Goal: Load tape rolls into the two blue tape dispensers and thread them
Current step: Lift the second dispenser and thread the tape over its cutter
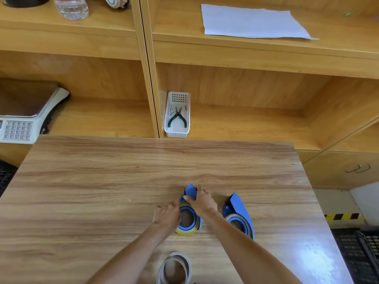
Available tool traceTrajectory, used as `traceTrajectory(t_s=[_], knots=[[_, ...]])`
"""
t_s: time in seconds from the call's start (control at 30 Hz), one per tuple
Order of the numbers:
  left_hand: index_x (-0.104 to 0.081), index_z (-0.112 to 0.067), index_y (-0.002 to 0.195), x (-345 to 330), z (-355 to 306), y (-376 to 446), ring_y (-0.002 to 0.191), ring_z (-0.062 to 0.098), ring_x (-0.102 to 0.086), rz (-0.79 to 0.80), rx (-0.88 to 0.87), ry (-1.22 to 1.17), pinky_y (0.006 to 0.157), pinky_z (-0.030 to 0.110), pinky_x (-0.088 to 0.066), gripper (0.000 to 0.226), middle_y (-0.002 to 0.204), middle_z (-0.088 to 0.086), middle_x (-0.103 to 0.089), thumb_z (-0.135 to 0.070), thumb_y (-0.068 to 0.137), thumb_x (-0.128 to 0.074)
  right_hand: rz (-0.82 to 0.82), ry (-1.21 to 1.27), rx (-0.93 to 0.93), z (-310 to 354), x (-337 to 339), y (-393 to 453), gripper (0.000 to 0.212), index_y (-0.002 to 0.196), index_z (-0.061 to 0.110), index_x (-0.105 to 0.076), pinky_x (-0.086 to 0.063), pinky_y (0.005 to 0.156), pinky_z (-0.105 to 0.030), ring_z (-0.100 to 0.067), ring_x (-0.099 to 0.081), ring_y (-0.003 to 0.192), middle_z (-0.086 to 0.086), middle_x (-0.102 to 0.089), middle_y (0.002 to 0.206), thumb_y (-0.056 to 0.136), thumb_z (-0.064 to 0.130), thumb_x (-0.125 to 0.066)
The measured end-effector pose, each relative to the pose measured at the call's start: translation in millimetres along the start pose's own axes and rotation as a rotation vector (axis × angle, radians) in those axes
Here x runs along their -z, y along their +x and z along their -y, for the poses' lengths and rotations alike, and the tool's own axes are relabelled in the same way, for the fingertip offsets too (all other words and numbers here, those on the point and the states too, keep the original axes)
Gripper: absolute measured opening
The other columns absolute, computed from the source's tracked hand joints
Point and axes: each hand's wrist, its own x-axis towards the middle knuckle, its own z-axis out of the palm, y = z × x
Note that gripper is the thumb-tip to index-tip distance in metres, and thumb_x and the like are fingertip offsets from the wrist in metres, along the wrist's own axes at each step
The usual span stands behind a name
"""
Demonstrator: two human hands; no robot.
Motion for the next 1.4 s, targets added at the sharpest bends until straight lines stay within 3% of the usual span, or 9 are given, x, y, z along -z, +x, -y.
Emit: traceTrajectory(t_s=[0.3,0.47,0.57,0.73,0.83,0.97,1.2,1.33,1.4], knots=[[-0.038,-0.016,0.131,15.1,-12.6,-12.2,0.105,0.026,-0.059,-0.204,0.025,-0.097,0.082,0.035,-0.044,0.042,0.126,0.004,-0.051,-0.021,0.092,-0.052,0.039,0.040,0.046,-24.6,19.8,-4.5,0.036,0.122,0.021,-0.057,-0.050,0.085,-0.036,-0.025,-0.061,0.107,-0.004,-0.063,0.119,0.098,0.044,-0.044],[-0.051,-0.016,0.114,18.6,-32.5,-16.2,0.092,0.029,-0.059,-0.307,-0.136,-0.180,0.075,0.036,-0.041,0.024,0.116,0.003,-0.052,-0.013,0.090,-0.048,-0.062,0.129,0.146,-46.0,35.3,-8.1,0.024,0.106,0.024,-0.062,-0.055,0.083,-0.041,-0.024,-0.064,0.097,-0.001,-0.070,0.104,0.095,0.029,-0.042],[-0.056,-0.015,0.107,14.4,-47.9,-13.6,0.107,0.024,-0.053,-0.340,-0.291,-0.216,0.087,0.035,-0.045,0.023,0.112,0.002,-0.054,-0.010,0.085,-0.049,-0.157,0.133,0.214,-63.8,49.0,-14.3,0.028,0.111,0.025,-0.062,-0.053,0.083,-0.036,-0.024,-0.065,0.101,0.002,-0.071,0.107,0.093,0.019,-0.041],[-0.056,-0.018,0.122,8.3,-82.6,-12.0,0.122,0.020,-0.048,-0.360,-0.408,-0.123,0.097,0.035,-0.041,0.035,0.123,-0.002,-0.058,-0.014,0.088,-0.049,-0.208,0.070,0.279,-100.9,70.8,-23.5,0.031,0.120,0.028,-0.055,-0.053,0.072,-0.037,-0.023,-0.065,0.097,0.004,-0.069,0.108,0.096,0.015,-0.041],[-0.050,-0.019,0.134,5.5,-103.6,-12.6,0.128,0.021,-0.044,-0.324,-0.424,-0.072,0.100,0.037,-0.038,0.041,0.131,-0.001,-0.055,-0.018,0.094,-0.045,-0.189,0.030,0.335,-126.0,76.0,-26.7,0.029,0.117,0.033,-0.056,-0.055,0.077,-0.040,-0.019,-0.063,0.100,0.005,-0.066,0.109,0.095,0.016,-0.047],[-0.039,-0.021,0.144,-1.6,-125.6,-12.2,0.131,0.022,-0.040,-0.262,-0.376,-0.025,0.104,0.037,-0.034,0.045,0.137,-0.002,-0.051,-0.025,0.099,-0.040,-0.151,-0.066,0.432,-152.7,77.9,-31.2,0.028,0.115,0.027,-0.062,-0.051,0.088,-0.041,-0.018,-0.053,0.115,0.005,-0.063,0.115,0.092,0.013,-0.057],[-0.036,-0.017,0.146,-9.6,-138.7,-11.6,0.132,0.023,-0.042,-0.265,-0.248,0.006,0.107,0.039,-0.034,0.048,0.140,-0.001,-0.052,-0.028,0.099,-0.041,-0.114,-0.250,0.523,-166.1,78.5,-31.2,0.031,0.123,0.028,-0.063,-0.049,0.090,-0.034,-0.017,-0.040,0.125,0.006,-0.049,0.128,0.092,0.026,-0.063],[-0.031,-0.018,0.150,-13.3,-140.1,-10.2,0.133,0.023,-0.042,-0.254,-0.195,-0.001,0.109,0.039,-0.032,0.052,0.142,0.000,-0.051,-0.030,0.100,-0.041,-0.110,-0.348,0.562,-172.1,76.8,-28.5,0.047,0.131,0.030,-0.055,-0.043,0.104,-0.039,-0.022,-0.023,0.140,0.005,-0.027,0.151,0.086,0.028,-0.070],[-0.024,-0.018,0.153,-14.3,-141.3,-10.2,0.133,0.023,-0.041,-0.254,-0.163,-0.014,0.111,0.039,-0.030,0.057,0.142,0.001,-0.051,-0.030,0.100,-0.041,-0.041,-0.372,0.525,-175.7,72.9,-26.9,0.066,0.142,0.034,-0.040,-0.045,0.103,-0.043,-0.029,-0.027,0.139,0.004,-0.006,0.161,0.085,0.024,-0.071]])
